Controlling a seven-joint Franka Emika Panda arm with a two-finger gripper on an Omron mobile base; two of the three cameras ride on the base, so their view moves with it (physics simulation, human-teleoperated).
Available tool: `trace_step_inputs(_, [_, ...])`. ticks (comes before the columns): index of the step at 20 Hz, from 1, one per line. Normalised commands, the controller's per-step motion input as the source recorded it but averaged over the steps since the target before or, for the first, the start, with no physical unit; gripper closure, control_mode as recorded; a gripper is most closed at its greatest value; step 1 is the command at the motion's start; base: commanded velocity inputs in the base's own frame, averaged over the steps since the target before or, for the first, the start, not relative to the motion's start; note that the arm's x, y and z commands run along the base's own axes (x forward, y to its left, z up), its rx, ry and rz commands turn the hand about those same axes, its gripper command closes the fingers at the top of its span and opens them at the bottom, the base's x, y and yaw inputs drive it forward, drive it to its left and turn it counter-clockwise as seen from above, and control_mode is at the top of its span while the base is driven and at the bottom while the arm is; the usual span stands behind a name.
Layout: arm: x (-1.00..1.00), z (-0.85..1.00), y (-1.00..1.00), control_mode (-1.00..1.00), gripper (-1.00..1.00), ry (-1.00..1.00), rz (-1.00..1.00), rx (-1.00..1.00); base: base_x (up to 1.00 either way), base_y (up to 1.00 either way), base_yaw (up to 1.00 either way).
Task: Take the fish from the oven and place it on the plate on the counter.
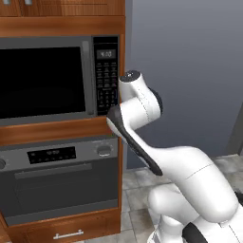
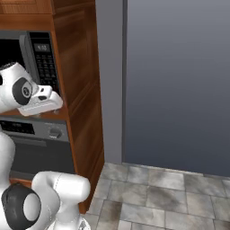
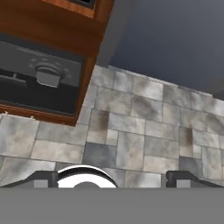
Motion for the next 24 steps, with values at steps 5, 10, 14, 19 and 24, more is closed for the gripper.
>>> trace_step_inputs(5, [-0.04,-0.20,1.00,-1.00,-1.00,0.00,0.03,-0.20,0.00,0.00,0.00])
trace_step_inputs(10, [0.01,-0.29,0.87,-1.00,-1.00,0.01,0.00,-0.15,0.00,0.00,0.00])
trace_step_inputs(14, [-0.08,-0.47,0.65,-1.00,-1.00,-0.09,0.06,-0.10,0.00,0.00,0.00])
trace_step_inputs(19, [-0.22,-0.46,0.83,-1.00,-1.00,-0.26,0.16,-0.14,0.00,0.00,0.00])
trace_step_inputs(24, [-0.10,-0.62,0.68,-1.00,-1.00,-0.01,0.23,-0.03,0.00,0.00,0.00])
